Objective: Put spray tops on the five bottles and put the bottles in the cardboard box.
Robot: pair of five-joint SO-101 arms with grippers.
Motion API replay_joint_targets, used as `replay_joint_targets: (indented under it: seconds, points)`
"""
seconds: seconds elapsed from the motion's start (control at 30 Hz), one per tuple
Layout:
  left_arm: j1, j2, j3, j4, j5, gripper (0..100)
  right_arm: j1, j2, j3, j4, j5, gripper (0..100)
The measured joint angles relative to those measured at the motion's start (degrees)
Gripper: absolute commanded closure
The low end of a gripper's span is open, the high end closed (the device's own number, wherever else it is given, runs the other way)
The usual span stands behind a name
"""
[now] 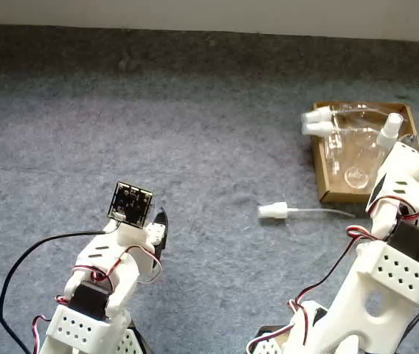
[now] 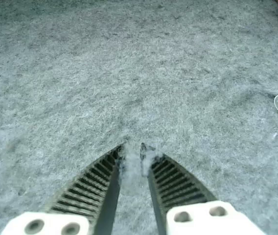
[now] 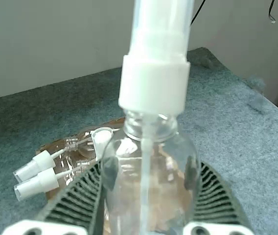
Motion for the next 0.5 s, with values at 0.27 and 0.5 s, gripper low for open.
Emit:
replay_joint_targets:
  seconds: [0.27,0.5]
  points:
    - [0.00,0.00,0.00,0.00,0.00,99,0.00,0.00,3.25,-19.52,-0.09,86.4]
    - [0.00,0.00,0.00,0.00,0.00,99,0.00,7.56,4.13,-24.70,-0.09,86.3]
